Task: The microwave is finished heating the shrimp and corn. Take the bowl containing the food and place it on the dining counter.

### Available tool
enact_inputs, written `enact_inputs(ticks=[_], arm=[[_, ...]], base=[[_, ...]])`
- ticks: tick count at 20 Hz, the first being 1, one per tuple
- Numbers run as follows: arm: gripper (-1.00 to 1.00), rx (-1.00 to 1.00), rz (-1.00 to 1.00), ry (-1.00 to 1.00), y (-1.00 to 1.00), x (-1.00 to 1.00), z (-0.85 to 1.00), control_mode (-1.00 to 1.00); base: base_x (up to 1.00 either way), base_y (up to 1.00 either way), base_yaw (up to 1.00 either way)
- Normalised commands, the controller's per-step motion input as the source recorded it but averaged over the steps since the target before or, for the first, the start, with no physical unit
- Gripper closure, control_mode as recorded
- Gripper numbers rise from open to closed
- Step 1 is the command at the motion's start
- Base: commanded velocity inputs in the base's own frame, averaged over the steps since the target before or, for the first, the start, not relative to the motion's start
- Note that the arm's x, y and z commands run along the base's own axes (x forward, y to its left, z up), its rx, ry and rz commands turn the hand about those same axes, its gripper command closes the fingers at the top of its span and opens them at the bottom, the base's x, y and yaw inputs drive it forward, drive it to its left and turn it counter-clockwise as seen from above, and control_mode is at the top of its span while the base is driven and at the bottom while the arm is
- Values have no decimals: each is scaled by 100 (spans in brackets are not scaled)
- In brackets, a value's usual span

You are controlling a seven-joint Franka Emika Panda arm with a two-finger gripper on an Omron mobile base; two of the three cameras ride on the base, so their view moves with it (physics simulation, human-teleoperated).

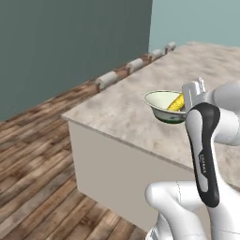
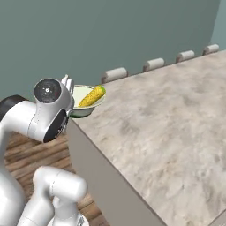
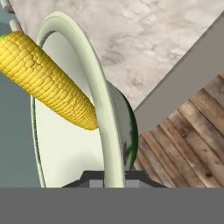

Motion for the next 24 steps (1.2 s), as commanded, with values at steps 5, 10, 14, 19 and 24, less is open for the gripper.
enact_inputs(ticks=[5,10,14,19,24], arm=[[100,0,0,0,0,0,0,100],[100,0,0,0,0,0,0,100],[100,0,0,0,0,0,0,100],[100,0,0,0,0,0,0,100],[100,3,7,1,-46,70,0,-100]], base=[[94,100,-14],[95,100,-35],[70,100,-50],[49,85,-43],[0,0,0]])
